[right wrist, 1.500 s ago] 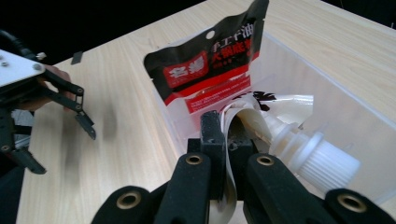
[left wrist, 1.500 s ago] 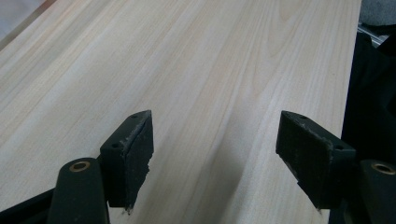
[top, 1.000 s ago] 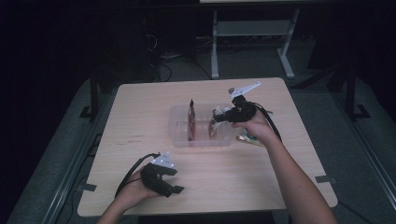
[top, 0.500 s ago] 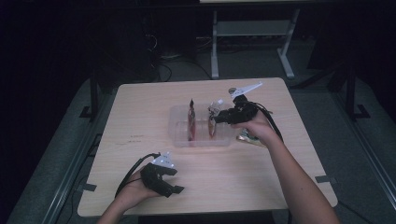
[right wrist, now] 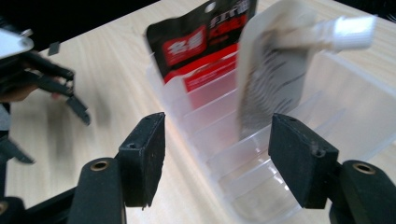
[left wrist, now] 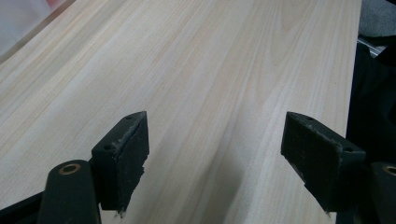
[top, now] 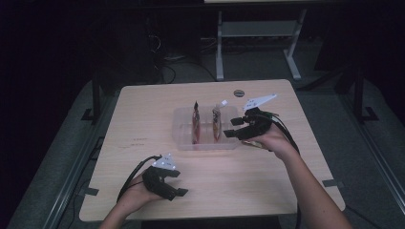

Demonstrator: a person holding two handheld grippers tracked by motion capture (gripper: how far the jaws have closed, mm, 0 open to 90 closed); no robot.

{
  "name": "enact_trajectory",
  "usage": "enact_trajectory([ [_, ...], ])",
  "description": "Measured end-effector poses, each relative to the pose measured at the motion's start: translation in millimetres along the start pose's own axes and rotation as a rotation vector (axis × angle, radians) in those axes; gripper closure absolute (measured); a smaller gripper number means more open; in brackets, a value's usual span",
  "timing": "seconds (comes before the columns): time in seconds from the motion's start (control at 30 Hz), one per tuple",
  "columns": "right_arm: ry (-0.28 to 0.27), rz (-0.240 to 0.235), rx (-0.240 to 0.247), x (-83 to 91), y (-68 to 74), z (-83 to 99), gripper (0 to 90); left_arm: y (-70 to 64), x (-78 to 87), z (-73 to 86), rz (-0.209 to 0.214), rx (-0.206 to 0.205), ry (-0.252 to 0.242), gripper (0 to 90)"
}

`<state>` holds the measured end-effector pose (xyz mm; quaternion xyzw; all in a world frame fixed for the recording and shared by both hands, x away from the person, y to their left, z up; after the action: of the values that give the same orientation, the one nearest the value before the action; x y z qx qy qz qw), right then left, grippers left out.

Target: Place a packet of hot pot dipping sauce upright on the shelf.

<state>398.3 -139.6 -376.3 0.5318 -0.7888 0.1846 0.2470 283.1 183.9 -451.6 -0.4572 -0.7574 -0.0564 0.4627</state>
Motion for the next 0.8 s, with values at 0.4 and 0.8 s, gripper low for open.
enact_trajectory([
  [0.4,0.061,-0.017,0.046,9.7,37.3,30.4,37.6,-0.9,0.1,0.6,-0.019,-0.012,-0.002,21.7],
  [0.8,0.128,0.004,0.021,24.3,37.5,64.8,42.3,1.5,1.9,2.1,-0.029,-0.009,-0.003,22.0],
])
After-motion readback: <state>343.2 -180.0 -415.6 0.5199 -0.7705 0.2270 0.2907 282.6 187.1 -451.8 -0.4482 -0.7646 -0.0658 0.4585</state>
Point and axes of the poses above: each handheld gripper's, and its own axes: x roughly backward along the jaws, z roughly out of its underside, y roughly to its left, the point moved 1 cm from there along -x, roughly forward along the jaws, and after that the axes turned 15 degrees about x, right-handed, at the moved point
